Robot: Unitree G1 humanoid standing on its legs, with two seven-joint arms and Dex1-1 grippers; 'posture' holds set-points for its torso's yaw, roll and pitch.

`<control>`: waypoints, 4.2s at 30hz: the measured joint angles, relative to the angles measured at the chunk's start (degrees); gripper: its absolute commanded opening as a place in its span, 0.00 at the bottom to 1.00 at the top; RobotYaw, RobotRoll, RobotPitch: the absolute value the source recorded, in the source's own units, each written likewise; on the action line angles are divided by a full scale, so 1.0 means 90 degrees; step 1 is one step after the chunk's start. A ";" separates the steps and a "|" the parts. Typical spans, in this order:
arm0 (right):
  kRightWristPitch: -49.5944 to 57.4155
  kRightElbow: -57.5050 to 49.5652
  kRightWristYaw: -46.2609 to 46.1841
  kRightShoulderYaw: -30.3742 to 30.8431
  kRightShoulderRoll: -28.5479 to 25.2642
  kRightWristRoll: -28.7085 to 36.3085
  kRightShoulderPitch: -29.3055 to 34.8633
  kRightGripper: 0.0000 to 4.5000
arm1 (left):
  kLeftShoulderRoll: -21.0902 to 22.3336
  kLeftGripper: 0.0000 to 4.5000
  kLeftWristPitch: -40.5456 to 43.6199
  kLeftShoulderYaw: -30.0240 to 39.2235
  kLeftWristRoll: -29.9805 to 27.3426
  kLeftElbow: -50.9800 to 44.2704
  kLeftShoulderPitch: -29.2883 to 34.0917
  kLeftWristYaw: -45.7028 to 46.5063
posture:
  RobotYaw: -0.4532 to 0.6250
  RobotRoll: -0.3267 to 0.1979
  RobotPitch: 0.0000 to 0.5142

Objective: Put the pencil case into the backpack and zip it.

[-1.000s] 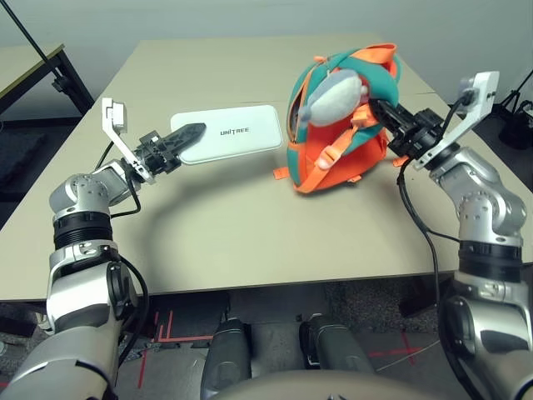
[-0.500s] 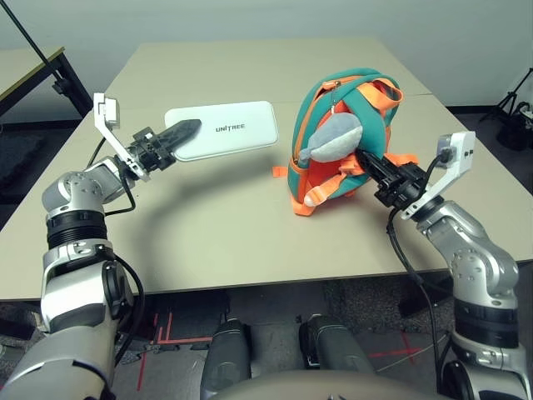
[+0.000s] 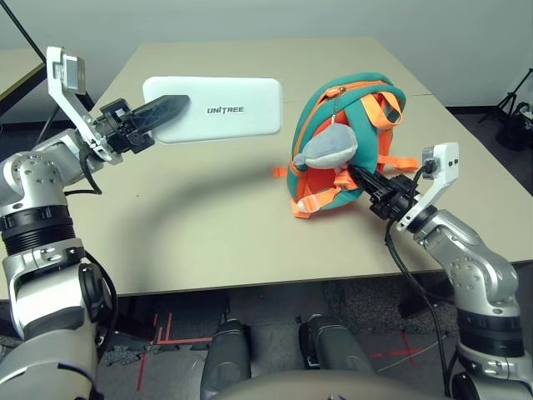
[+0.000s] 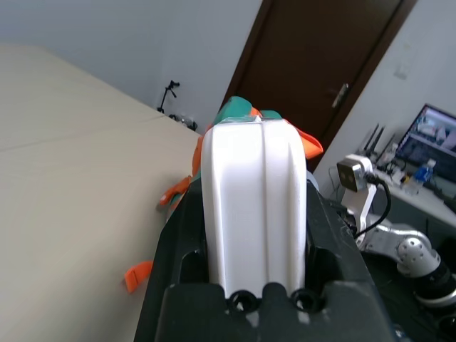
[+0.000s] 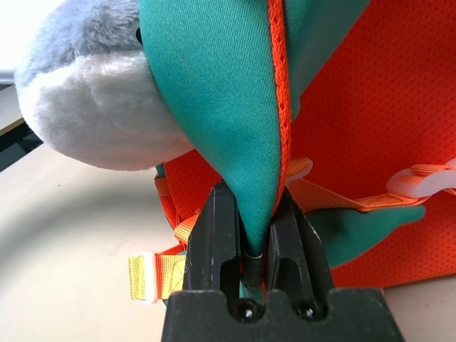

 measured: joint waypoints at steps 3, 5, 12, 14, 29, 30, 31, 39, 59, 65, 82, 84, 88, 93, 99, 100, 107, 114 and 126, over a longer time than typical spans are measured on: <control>-0.0032 0.0011 0.0050 0.0006 0.0007 -0.0003 -0.0004 0.03 | 0.0001 0.31 -0.0200 -0.0351 0.0167 -0.0022 0.0004 -0.0016 | 0.30 0.62 0.02; -0.0047 0.0014 0.0087 0.0010 0.0012 -0.0003 -0.0005 0.03 | -0.0010 0.31 -0.0399 -0.0580 0.0314 0.0034 -0.0016 -0.0034 | 0.29 0.62 0.01; -0.0148 0.0014 0.0118 0.0034 0.0024 -0.0008 0.0045 0.03 | -0.0295 0.31 -0.0935 -0.0920 0.0664 0.0299 -0.0464 -0.0064 | 0.28 0.62 0.01; -0.0180 0.0014 0.0120 0.0031 0.0025 -0.0008 0.0061 0.03 | -0.0393 0.31 -0.1043 -0.1038 0.0735 0.0348 -0.0587 -0.0066 | 0.27 0.62 0.01; -0.0347 0.0006 0.0142 0.0042 0.0030 -0.0018 0.0240 0.03 | -0.1405 0.31 -0.2336 -0.1940 0.1648 0.1872 -0.1422 -0.0650 | 0.24 0.62 0.02; -0.0348 -0.0001 0.0142 0.0043 0.0030 -0.0019 0.0257 0.03 | -0.1460 0.31 -0.2471 -0.2074 0.1787 0.1975 -0.1482 -0.0700 | 0.23 0.62 0.02; -0.0348 -0.0007 0.0142 0.0050 0.0030 -0.0018 0.0261 0.03 | -0.1510 0.31 -0.2565 -0.2137 0.1886 0.2073 -0.1521 -0.0742 | 0.23 0.62 0.02; -0.0384 -0.0020 0.0140 0.0072 0.0030 -0.0023 0.0295 0.03 | -0.1988 0.31 -0.3168 -0.2317 0.2315 0.2700 -0.1780 -0.0909 | 0.23 0.62 0.02; -0.0476 0.0000 0.0129 0.0170 0.0056 -0.0143 0.0287 0.03 | -0.3491 1.00 -0.4181 -0.2327 0.3016 0.3363 -0.2018 -0.0470 | 0.25 0.62 0.02; -0.0474 0.0142 0.0161 0.0275 0.0074 -0.0158 0.0111 0.03 | -0.3263 1.00 -0.3627 -0.2323 0.2942 0.2336 -0.1816 -0.0459 | 0.26 0.62 0.01; -0.0513 0.0411 0.0314 0.0405 0.0015 -0.0183 -0.0113 0.03 | -0.1288 0.96 -0.1980 -0.1938 0.2140 -0.0777 -0.0378 -0.0254 | 0.30 0.62 0.01; -0.0526 0.0460 0.0353 0.0412 0.0009 -0.0185 -0.0135 0.03 | -0.1211 0.86 -0.1800 -0.1915 0.2013 -0.1100 -0.0121 -0.0185 | 0.30 0.62 0.00; -0.0544 0.0498 0.0405 0.0421 0.0002 -0.0217 -0.0165 0.03 | -0.1126 0.52 -0.1477 -0.1850 0.1798 -0.1448 0.0199 0.0037 | 0.30 0.62 0.00; -0.0545 0.0527 0.0452 0.0428 0.0000 -0.0234 -0.0191 0.03 | -0.0993 0.09 -0.1533 -0.1951 0.1827 -0.1695 0.0473 0.0263 | 0.31 0.62 0.01; -0.0549 0.0528 0.0468 0.0428 0.0002 -0.0277 -0.0189 0.03 | -0.1008 0.00 -0.1972 -0.2148 0.2080 -0.1350 0.0518 0.0368 | 0.29 0.62 0.01; -0.0549 0.0528 0.0468 0.0428 0.0003 -0.0281 -0.0187 0.03 | -0.1031 0.00 -0.2053 -0.2178 0.2118 -0.1257 0.0509 0.0376 | 0.29 0.62 0.01; -0.0562 0.0487 0.0468 0.0423 0.0010 -0.0298 -0.0123 0.03 | -0.1450 0.00 -0.2797 -0.2278 0.2270 -0.0412 0.0203 0.0429 | 0.27 0.62 0.01; -0.0567 0.0454 0.0454 0.0416 0.0016 -0.0300 -0.0080 0.03 | -0.1866 0.00 -0.3303 -0.2407 0.2431 0.0226 -0.0232 0.0413 | 0.25 0.62 0.01; -0.0611 0.0394 0.0382 0.0414 0.0044 -0.0300 0.0011 0.03 | -0.2342 0.00 -0.3886 -0.2823 0.2842 0.1081 -0.0558 0.0275 | 0.25 0.62 0.01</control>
